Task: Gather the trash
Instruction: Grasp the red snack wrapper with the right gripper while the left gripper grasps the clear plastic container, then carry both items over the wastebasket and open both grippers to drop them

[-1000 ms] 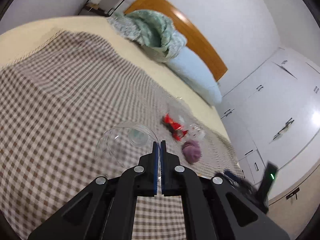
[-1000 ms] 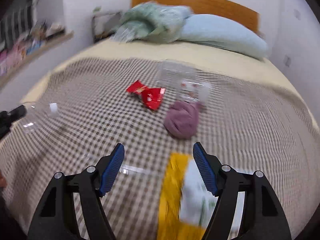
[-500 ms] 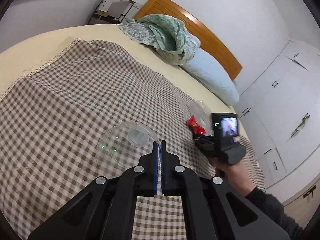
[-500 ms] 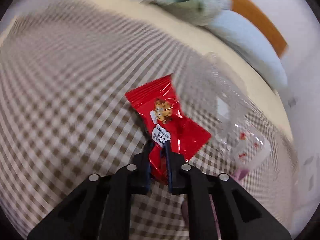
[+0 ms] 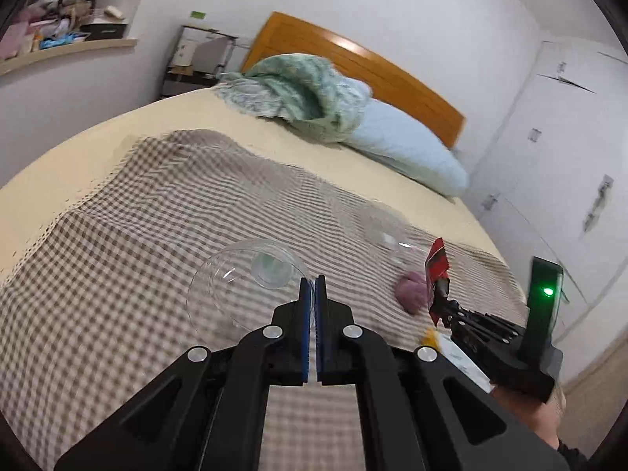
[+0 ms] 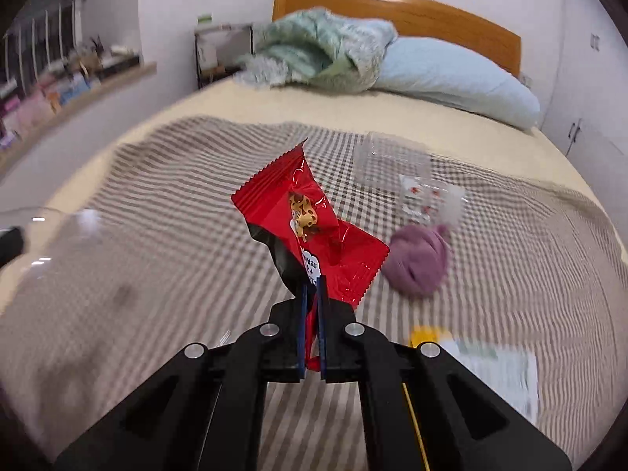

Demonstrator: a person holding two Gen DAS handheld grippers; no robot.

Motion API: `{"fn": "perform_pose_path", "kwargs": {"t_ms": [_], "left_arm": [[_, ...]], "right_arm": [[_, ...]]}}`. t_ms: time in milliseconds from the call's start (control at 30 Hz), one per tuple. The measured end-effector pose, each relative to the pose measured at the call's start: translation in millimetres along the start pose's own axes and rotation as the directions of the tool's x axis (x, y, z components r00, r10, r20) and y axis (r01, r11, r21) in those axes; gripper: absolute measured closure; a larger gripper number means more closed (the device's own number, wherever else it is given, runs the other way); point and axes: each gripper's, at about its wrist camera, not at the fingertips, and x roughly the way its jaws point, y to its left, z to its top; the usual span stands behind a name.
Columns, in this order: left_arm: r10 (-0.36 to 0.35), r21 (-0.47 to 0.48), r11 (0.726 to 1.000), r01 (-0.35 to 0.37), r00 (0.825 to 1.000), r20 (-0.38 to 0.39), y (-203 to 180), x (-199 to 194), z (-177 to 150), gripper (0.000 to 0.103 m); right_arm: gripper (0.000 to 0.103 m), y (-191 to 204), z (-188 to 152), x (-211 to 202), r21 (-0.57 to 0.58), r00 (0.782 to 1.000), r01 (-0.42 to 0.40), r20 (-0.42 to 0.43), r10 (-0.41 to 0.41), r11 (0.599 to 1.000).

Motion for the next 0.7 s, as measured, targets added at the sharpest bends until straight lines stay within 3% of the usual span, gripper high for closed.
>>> {"fn": "perform_pose_path", "kwargs": {"t_ms": [200,433,567,700], "left_arm": [[-0.044,0.13,0.99,0.048,0.998,-0.034,-64,-69,-41,0.103],[-0.108,0.225,0.966,0.127,0.99,-0.095,-131,-129,-94,0.103],[-0.177,0.269,0.935,0.232,0.961,-0.213,-174,-137,-139,0.103],[-0.234,0.275,0.896,0.348,0.898,-0.374,-209,-131,-199,0.103]], "right_arm": [[0.099,-27,-50,-121,0.082,0.997,-0.013,0.074,0.007,0.997],[0.099,-67,-129,-204,0.197,0.994,0.005,0.103,-0.026,0.98],[0.099,-88,-185,-236,0.26,0.997,0.019,0.073,-0.04,0.965],[0.099,-105,-251,-264,0.322,0.997,0.055,0.035,-0.07,0.945]]}}
